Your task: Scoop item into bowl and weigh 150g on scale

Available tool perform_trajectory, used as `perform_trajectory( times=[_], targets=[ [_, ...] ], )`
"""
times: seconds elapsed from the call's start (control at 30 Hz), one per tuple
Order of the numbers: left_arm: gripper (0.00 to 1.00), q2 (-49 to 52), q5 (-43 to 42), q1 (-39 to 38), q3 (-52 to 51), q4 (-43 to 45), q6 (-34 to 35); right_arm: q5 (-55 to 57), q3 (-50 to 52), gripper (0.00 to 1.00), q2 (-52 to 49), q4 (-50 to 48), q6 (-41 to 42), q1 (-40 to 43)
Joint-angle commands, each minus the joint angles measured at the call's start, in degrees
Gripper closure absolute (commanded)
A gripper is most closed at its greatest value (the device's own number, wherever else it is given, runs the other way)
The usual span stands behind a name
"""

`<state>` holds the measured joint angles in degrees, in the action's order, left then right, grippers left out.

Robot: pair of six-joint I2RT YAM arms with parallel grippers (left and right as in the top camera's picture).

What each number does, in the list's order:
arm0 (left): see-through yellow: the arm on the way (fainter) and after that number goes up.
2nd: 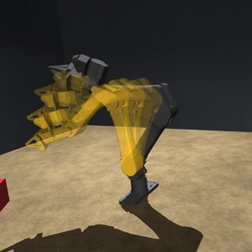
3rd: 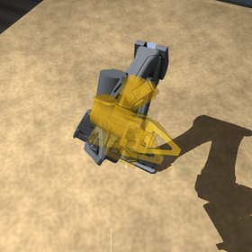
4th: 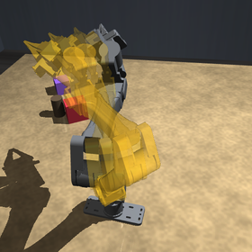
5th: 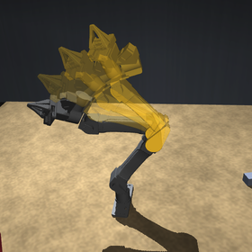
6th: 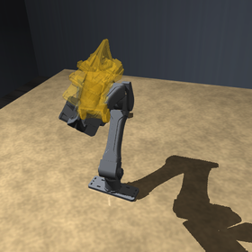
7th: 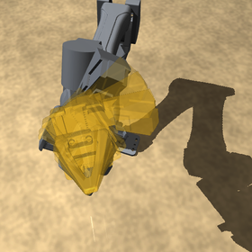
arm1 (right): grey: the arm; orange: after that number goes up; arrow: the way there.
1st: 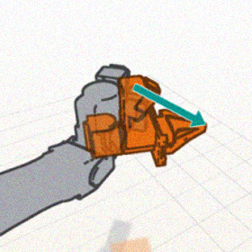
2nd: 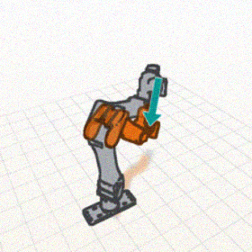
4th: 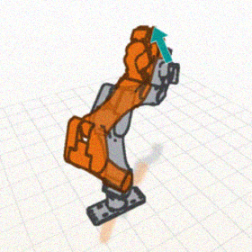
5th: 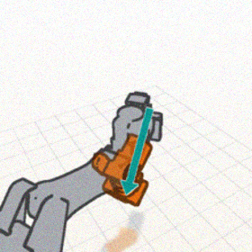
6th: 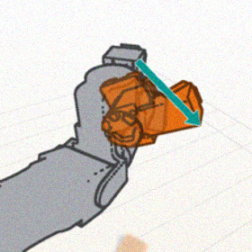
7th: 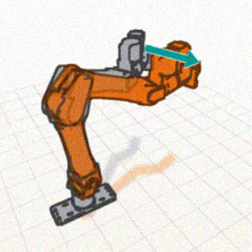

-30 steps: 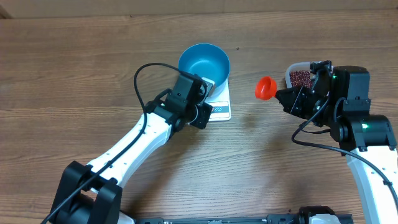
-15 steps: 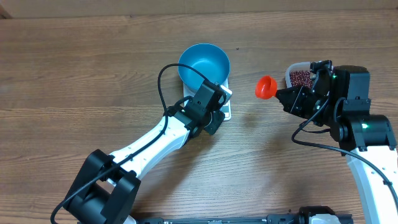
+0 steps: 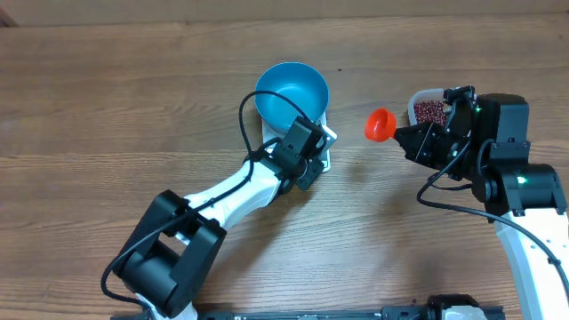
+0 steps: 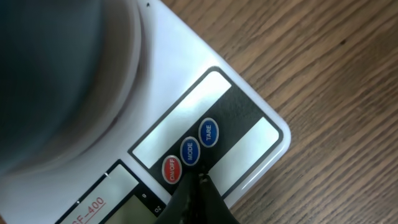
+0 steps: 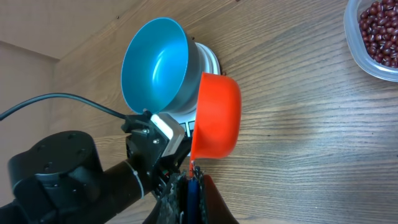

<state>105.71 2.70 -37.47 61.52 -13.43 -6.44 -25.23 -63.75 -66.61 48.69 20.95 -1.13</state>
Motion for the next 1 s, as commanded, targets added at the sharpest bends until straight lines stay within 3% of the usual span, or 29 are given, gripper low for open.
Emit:
perform_trajectory(
  times=[0.0, 0.33, 0.97],
  targets=[
    [0.96, 1.4, 0.7, -0.1, 0.3, 0.5, -0.5, 0.2, -0.7, 0.96, 0.0, -0.3, -0.4, 0.2],
    [0.96, 2.8, 3.7, 0.1, 0.3, 3.2, 4.4, 0.2, -0.7, 0.96, 0.0, -0.3, -0.5, 0.2],
    [0.96, 2.8, 4.9, 0.8, 0.3, 4.3, 7.1, 0.2, -0.7, 0.96, 0.0, 0.0, -0.5, 0.2]
  ],
)
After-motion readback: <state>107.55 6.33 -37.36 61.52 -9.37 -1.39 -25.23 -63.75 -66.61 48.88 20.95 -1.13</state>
